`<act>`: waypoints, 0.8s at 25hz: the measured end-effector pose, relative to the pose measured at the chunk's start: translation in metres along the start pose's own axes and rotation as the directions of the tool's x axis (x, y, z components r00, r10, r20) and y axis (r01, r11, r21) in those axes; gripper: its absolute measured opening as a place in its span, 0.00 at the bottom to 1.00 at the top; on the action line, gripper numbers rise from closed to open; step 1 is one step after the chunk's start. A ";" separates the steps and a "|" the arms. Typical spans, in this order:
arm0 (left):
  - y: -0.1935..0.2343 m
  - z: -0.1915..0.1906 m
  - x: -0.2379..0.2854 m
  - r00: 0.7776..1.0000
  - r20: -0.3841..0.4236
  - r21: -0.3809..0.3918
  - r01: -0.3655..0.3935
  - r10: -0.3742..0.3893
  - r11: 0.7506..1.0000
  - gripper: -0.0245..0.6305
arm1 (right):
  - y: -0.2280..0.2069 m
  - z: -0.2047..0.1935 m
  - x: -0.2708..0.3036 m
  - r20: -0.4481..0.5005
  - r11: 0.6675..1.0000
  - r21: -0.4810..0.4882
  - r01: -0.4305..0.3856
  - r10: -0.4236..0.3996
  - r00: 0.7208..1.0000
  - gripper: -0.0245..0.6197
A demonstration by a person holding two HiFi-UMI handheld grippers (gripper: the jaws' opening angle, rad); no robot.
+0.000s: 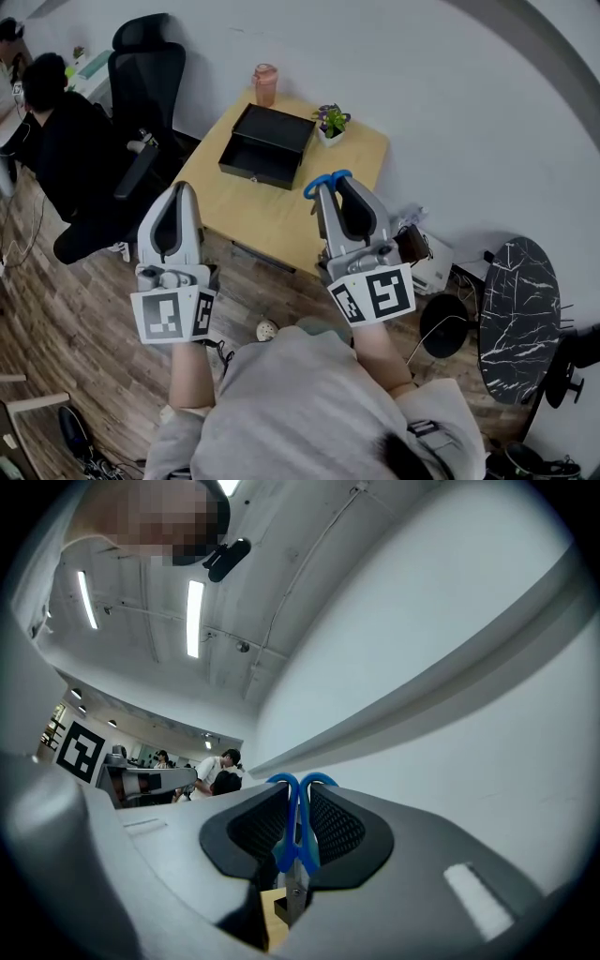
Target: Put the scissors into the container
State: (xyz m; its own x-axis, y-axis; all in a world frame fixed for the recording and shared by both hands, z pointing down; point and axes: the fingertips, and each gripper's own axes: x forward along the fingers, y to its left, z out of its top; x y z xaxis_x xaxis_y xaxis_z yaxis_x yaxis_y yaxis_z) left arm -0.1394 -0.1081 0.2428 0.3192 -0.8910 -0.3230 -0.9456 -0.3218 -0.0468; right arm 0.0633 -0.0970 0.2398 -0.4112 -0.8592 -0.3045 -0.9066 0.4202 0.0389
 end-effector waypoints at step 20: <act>0.057 -0.029 0.039 0.999 -0.021 0.005 -0.043 0.043 0.999 0.13 | -0.007 -0.034 0.072 -0.016 1.000 0.020 -0.012 0.012 1.000 0.15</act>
State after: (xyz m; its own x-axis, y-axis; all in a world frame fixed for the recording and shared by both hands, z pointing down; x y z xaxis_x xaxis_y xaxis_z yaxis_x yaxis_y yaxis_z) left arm -0.1789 -0.1706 0.2554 0.2797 -0.9106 -0.3043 -0.9587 -0.2817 -0.0381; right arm 0.0368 -0.1713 0.2498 -0.4235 -0.8585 -0.2890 -0.8997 0.4359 0.0235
